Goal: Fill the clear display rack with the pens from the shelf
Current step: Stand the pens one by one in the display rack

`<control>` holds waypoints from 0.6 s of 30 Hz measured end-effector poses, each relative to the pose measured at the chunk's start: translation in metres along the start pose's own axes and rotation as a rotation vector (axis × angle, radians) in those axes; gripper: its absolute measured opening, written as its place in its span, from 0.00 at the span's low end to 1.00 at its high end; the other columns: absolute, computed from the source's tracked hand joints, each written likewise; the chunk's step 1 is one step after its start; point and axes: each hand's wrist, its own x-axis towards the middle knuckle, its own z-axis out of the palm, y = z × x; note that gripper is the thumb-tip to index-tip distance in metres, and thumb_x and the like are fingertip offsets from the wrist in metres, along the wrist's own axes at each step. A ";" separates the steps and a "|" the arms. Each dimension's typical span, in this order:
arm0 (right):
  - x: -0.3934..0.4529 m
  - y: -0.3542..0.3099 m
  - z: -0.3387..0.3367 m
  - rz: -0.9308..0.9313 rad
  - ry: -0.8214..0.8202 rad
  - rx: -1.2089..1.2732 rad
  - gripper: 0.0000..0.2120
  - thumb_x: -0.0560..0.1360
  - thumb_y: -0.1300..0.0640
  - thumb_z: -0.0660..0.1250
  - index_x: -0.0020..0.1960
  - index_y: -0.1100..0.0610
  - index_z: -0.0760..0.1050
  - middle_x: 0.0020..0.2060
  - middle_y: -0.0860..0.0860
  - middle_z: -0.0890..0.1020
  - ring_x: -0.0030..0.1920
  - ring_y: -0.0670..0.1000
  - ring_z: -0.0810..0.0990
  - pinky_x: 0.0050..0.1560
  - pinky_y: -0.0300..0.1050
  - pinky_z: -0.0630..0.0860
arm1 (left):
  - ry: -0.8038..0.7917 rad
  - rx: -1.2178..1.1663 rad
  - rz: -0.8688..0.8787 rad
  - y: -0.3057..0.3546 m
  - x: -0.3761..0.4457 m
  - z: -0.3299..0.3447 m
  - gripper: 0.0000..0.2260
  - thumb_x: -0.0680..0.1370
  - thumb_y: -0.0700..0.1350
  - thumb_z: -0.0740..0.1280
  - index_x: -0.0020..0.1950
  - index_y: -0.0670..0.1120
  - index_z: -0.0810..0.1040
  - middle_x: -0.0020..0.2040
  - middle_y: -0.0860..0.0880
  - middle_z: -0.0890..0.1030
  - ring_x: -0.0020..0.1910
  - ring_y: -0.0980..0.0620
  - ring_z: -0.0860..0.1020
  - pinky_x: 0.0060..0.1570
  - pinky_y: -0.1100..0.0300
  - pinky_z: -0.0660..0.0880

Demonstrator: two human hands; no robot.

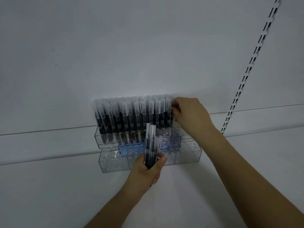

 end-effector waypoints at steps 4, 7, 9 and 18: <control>-0.007 0.001 0.000 0.056 -0.017 -0.093 0.15 0.82 0.50 0.59 0.48 0.57 0.80 0.39 0.53 0.81 0.40 0.55 0.80 0.35 0.43 0.69 | -0.010 -0.013 0.004 0.001 0.000 0.001 0.15 0.72 0.51 0.69 0.48 0.40 0.75 0.25 0.50 0.69 0.22 0.55 0.65 0.24 0.62 0.64; -0.021 0.003 -0.003 0.113 0.083 0.014 0.15 0.80 0.43 0.63 0.47 0.53 0.81 0.40 0.49 0.83 0.40 0.50 0.81 0.39 0.44 0.76 | -0.019 -0.026 0.000 0.003 -0.001 0.001 0.15 0.72 0.52 0.69 0.48 0.40 0.75 0.25 0.51 0.69 0.22 0.55 0.65 0.24 0.63 0.65; -0.041 0.000 -0.007 0.142 0.161 0.180 0.15 0.78 0.40 0.64 0.44 0.51 0.80 0.37 0.44 0.82 0.37 0.43 0.78 0.40 0.37 0.75 | -0.016 -0.025 -0.005 0.002 -0.001 0.000 0.18 0.72 0.52 0.68 0.49 0.38 0.75 0.25 0.51 0.69 0.22 0.55 0.66 0.24 0.63 0.65; -0.086 -0.008 0.027 0.136 -0.199 0.812 0.02 0.74 0.56 0.74 0.44 0.53 0.82 0.35 0.47 0.84 0.34 0.45 0.83 0.39 0.33 0.76 | -0.034 -0.015 0.021 -0.001 0.001 -0.001 0.10 0.80 0.48 0.64 0.43 0.45 0.79 0.27 0.46 0.69 0.25 0.51 0.65 0.25 0.60 0.64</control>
